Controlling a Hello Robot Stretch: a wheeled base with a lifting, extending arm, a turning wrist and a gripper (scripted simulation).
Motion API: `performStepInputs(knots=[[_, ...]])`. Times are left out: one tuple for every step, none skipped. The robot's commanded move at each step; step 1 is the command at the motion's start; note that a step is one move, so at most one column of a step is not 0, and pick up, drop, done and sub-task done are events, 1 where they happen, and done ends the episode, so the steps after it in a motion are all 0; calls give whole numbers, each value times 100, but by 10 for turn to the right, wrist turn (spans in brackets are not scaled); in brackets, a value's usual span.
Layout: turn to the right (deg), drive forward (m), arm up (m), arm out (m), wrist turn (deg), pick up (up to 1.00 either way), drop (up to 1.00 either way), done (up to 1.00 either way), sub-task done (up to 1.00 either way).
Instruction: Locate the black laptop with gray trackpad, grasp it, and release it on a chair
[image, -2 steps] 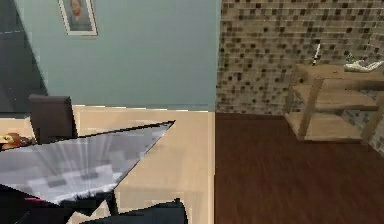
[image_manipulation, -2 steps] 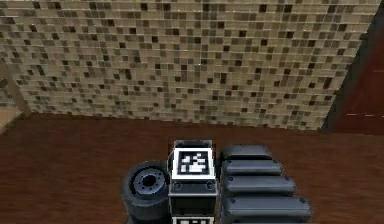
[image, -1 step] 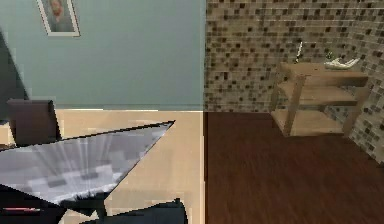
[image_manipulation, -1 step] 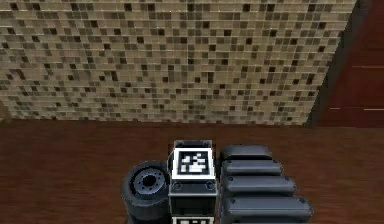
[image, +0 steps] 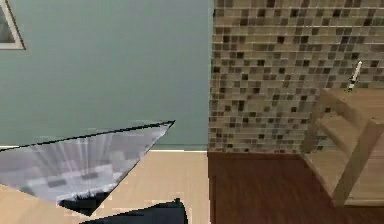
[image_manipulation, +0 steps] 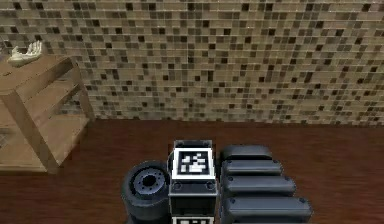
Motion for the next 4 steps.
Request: performStepInputs(knots=[[0,20,0,0,0,0,0,0,0],[-420,0,0,0,0,0,0,0,0],[0,100,0,0,0,0,0,0,0],[0,15,0,0,0,0,0,0,0]])
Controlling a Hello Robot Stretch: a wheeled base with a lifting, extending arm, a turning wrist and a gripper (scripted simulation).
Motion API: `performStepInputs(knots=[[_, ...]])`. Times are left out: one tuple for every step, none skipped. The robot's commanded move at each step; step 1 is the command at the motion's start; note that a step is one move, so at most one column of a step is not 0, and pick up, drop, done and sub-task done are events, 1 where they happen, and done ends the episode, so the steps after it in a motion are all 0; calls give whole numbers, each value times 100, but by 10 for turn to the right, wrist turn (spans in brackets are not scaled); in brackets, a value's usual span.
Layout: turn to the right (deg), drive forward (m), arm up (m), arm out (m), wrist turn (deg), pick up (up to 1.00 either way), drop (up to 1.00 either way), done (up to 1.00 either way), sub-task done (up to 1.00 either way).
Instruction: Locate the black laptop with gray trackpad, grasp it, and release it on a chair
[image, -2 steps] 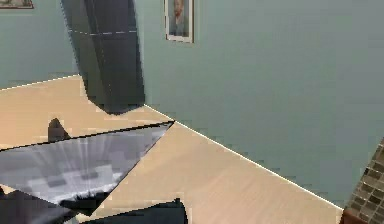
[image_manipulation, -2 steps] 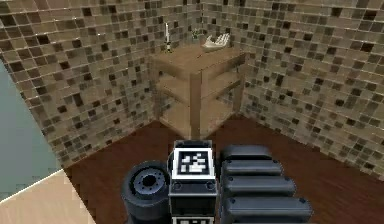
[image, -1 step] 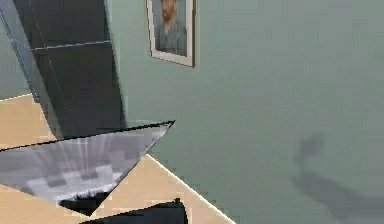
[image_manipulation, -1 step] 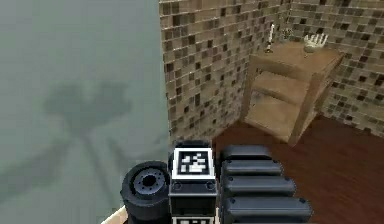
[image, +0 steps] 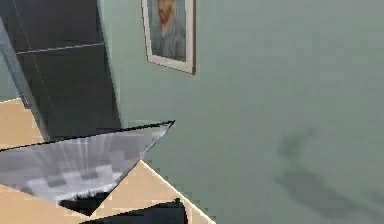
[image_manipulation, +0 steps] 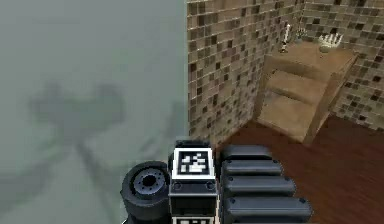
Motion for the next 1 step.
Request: performStepInputs(knots=[[-450,0,0,0,0,0,0,0,0]])
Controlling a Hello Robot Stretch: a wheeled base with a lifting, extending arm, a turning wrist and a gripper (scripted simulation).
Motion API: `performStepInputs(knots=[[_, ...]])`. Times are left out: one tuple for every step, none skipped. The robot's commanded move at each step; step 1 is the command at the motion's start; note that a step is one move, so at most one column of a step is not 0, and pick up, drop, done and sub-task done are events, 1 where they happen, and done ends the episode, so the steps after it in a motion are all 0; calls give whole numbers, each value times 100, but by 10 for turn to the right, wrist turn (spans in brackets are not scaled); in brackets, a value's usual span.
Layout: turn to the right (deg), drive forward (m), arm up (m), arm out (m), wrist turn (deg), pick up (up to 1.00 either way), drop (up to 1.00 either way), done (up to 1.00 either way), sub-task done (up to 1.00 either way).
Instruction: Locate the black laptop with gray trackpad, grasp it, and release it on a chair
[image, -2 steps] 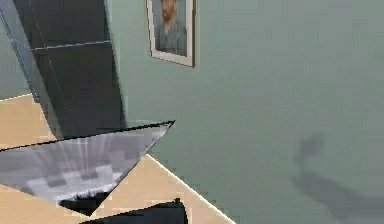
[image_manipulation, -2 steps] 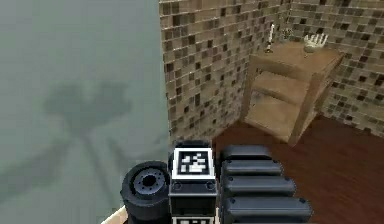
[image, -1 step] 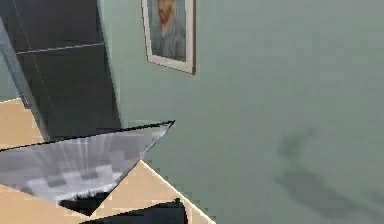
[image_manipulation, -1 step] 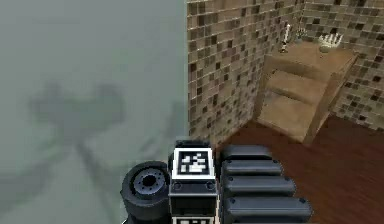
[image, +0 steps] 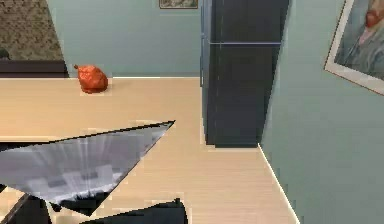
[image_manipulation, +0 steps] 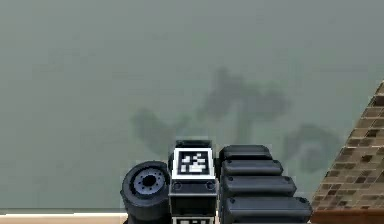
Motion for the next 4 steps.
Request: performStepInputs(knots=[[0,100,0,0,0,0,0,0,0],[-420,0,0,0,0,0,0,0,0],[0,40,0,0,0,0,0,0,0],[330,0,0,0,0,0,0,0,0]])
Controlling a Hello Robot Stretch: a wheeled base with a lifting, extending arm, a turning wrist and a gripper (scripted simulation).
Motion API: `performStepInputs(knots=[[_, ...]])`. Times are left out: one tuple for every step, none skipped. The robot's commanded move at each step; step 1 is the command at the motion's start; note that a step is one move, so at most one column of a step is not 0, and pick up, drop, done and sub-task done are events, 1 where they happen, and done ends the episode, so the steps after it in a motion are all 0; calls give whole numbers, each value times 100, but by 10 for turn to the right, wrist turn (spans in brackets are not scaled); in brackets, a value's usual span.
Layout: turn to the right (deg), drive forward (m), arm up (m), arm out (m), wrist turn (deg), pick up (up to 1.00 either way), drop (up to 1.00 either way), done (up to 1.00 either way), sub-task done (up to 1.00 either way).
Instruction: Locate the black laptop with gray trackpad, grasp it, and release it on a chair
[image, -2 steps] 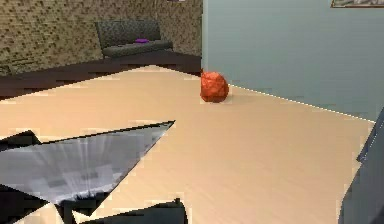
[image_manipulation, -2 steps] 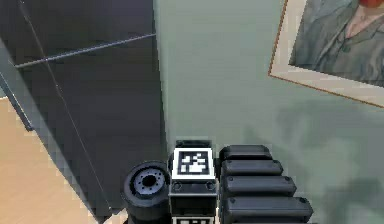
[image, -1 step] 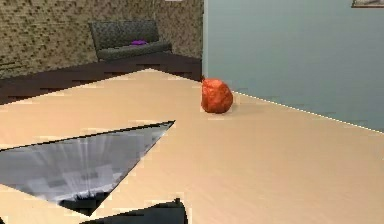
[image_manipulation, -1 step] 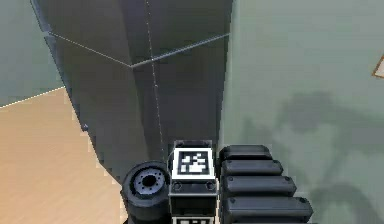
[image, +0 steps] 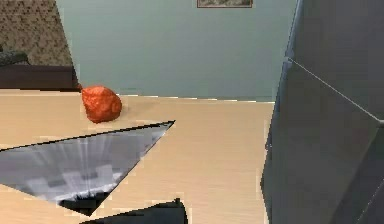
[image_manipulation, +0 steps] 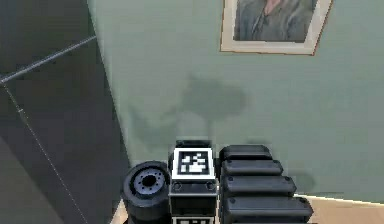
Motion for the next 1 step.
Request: performStepInputs(knots=[[-390,0,0,0,0,0,0,0,0]])
